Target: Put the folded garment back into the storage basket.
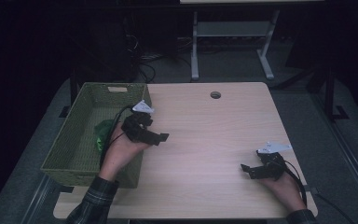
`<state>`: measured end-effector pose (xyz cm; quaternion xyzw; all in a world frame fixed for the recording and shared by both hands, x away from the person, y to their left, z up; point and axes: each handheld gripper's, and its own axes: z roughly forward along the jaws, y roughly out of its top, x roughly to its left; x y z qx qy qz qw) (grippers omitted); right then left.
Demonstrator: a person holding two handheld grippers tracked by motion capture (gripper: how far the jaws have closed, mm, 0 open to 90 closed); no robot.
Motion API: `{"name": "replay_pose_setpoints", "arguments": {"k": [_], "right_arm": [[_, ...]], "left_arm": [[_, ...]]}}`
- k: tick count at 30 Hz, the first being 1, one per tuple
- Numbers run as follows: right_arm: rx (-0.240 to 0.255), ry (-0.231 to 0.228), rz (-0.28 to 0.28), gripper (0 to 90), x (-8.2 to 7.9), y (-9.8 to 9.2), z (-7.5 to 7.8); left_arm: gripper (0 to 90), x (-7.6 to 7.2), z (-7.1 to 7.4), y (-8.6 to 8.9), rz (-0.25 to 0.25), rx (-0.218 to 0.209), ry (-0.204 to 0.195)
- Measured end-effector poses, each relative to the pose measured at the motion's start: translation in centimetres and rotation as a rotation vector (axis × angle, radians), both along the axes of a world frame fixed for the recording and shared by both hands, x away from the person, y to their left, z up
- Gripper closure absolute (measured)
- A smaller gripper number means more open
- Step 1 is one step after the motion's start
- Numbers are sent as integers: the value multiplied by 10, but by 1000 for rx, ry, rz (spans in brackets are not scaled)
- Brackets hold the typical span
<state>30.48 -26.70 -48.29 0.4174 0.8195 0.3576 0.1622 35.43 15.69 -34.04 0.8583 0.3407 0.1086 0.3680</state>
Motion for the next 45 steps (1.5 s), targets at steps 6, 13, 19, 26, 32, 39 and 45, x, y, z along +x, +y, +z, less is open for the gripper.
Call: {"name": "replay_pose_setpoints", "arguments": {"k": [6,13,19,26,32,39,45], "right_arm": [[0,0,0,107,0,0,0],[1,0,-3,106,-1,0,0],[1,2,-3,104,-1,0,0],[0,2,-2,99,-1,0,0],[0,2,-1,99,-1,0,0],[0,2,-2,99,-1,0,0],[0,2,-1,98,-1,0,0]], "left_arm": [[138,-10,-17,-21,-25,-17,-35],[136,-19,-45,-41,-48,0,-58],[134,-29,-73,-55,-48,22,-84],[133,-32,-102,-53,-44,32,-96],[133,-30,-118,-49,-44,44,-86],[129,-29,-136,-44,-43,52,-69],[130,-32,-138,-44,-45,34,-69]]}}
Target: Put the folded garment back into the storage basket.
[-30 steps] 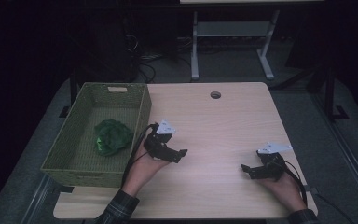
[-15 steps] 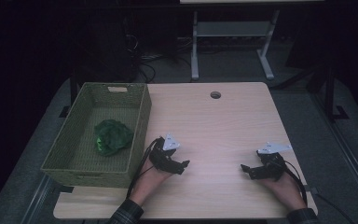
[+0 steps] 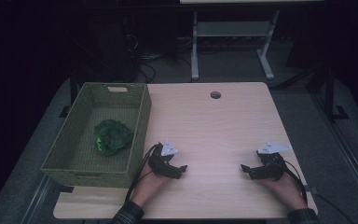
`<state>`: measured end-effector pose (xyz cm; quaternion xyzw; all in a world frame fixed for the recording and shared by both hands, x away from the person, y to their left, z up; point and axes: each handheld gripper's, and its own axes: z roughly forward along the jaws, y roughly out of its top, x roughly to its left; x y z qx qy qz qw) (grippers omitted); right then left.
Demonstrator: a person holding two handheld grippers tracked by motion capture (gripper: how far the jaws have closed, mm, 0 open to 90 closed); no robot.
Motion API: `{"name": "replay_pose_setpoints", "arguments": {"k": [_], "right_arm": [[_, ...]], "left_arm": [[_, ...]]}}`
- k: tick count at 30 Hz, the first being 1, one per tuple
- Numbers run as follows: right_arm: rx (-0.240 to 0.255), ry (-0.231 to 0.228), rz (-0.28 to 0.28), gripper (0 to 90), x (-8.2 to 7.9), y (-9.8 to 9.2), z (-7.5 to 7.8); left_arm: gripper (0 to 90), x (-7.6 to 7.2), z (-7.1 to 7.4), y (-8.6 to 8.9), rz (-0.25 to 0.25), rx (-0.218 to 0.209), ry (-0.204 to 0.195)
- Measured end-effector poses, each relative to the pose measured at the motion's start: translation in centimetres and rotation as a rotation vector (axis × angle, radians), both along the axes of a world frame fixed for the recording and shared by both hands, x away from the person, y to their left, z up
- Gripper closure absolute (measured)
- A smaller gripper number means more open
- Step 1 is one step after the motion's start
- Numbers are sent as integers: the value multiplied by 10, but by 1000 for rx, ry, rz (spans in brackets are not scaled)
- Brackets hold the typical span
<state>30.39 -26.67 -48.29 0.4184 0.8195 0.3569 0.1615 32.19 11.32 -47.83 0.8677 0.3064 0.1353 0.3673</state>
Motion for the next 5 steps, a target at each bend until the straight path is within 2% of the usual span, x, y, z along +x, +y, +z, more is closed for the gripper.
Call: {"name": "replay_pose_setpoints", "arguments": {"k": [5], "right_arm": [[0,0,0,98,0,0,0]], "left_arm": [[129,0,0,0,-1,-1,1]]}}
